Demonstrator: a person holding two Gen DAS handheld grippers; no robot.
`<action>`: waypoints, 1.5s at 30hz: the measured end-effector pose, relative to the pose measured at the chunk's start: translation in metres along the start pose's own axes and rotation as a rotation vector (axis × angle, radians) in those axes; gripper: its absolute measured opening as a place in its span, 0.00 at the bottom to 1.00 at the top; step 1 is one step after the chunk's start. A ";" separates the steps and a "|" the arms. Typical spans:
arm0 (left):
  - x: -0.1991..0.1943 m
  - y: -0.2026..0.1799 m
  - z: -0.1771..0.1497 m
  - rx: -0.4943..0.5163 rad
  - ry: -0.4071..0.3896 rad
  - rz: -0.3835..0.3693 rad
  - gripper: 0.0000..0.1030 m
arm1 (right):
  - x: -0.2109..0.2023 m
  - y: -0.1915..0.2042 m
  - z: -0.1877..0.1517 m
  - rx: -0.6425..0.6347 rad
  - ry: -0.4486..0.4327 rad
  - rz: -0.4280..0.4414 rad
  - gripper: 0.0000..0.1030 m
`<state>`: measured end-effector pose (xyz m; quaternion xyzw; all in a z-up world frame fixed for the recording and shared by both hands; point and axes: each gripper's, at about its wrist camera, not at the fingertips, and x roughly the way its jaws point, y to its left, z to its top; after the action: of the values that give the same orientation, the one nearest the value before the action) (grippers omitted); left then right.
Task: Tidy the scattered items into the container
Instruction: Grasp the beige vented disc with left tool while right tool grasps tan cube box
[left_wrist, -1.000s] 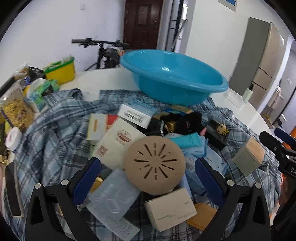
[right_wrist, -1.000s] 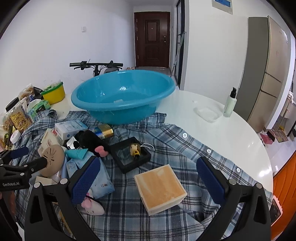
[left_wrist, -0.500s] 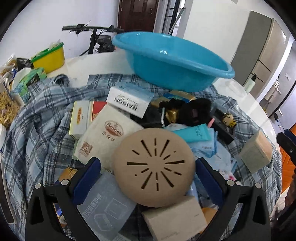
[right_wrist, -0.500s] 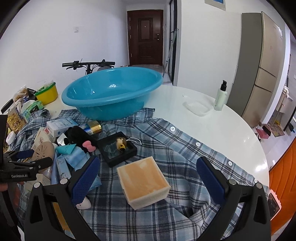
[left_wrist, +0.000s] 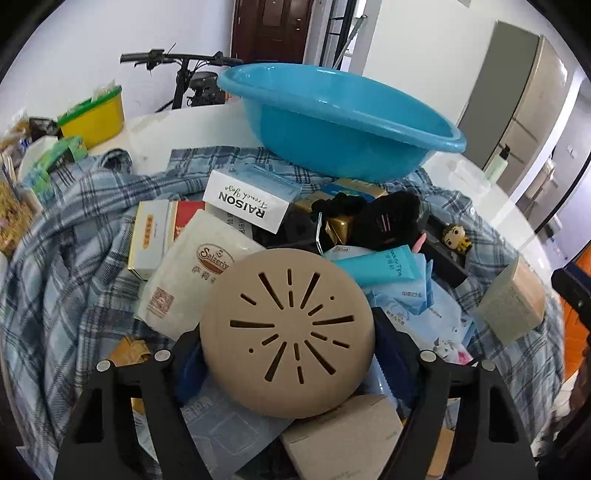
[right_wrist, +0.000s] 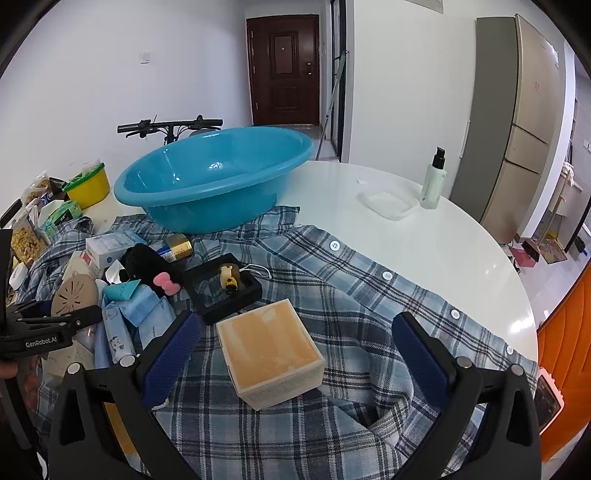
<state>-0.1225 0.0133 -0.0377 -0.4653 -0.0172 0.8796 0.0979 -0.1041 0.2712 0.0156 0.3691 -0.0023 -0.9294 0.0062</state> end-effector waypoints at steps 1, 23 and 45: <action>-0.001 -0.001 0.000 0.006 -0.002 0.003 0.77 | 0.000 0.000 0.000 0.000 0.002 0.003 1.00; -0.047 -0.003 -0.012 0.026 -0.163 0.027 0.76 | 0.009 0.007 -0.016 -0.062 0.042 0.028 1.00; -0.051 -0.009 -0.019 0.025 -0.164 0.021 0.76 | 0.044 0.004 -0.020 -0.104 0.126 0.046 1.00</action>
<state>-0.0776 0.0114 -0.0060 -0.3908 -0.0093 0.9157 0.0929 -0.1225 0.2666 -0.0289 0.4261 0.0379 -0.9027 0.0468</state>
